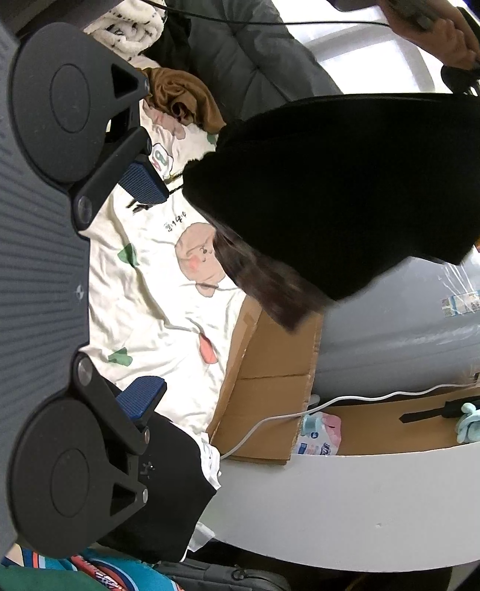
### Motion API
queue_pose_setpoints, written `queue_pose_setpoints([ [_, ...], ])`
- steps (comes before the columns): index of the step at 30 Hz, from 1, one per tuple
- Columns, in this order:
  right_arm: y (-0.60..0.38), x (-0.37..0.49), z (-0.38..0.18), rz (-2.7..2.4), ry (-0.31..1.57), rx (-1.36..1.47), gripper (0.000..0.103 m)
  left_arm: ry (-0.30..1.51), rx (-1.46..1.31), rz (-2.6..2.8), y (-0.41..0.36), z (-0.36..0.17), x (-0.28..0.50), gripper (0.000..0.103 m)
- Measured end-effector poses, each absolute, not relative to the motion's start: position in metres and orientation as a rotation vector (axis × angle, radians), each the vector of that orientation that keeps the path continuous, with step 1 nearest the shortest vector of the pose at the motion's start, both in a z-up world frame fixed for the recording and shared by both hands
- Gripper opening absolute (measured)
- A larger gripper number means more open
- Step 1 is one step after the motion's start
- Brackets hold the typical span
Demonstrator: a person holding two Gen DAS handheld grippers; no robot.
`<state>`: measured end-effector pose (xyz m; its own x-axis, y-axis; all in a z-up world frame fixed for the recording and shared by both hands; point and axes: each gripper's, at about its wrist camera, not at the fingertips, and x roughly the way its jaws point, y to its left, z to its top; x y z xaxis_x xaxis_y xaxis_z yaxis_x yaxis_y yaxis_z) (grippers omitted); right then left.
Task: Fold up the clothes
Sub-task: 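Lift the black knit garment with the left tool, shaking it out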
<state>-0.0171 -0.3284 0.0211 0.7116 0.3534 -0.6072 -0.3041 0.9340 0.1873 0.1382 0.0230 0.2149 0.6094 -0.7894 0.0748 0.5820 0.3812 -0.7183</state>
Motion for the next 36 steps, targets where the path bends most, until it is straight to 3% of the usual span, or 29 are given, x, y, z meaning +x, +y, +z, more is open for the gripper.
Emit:
queue_pose_setpoints([
  [8,-0.329,-0.014,0.016,0.355,0.709,0.081,0.102,0.296,-0.717,-0.858,0.014,0.237,0.161,0.008],
  [25,-0.34,-0.008,0.008,0.333,0.757,0.14,0.102,0.287,-0.7,-0.748,0.005,0.213,0.197,0.008],
  [30,-0.334,-0.012,0.009,0.346,0.759,0.126,0.102,0.358,-0.677,-0.713,0.017,0.183,0.188,0.008],
  [36,-0.326,-0.015,0.014,0.376,0.748,0.104,0.102,0.557,-0.723,-0.602,0.047,0.112,0.17,0.008],
])
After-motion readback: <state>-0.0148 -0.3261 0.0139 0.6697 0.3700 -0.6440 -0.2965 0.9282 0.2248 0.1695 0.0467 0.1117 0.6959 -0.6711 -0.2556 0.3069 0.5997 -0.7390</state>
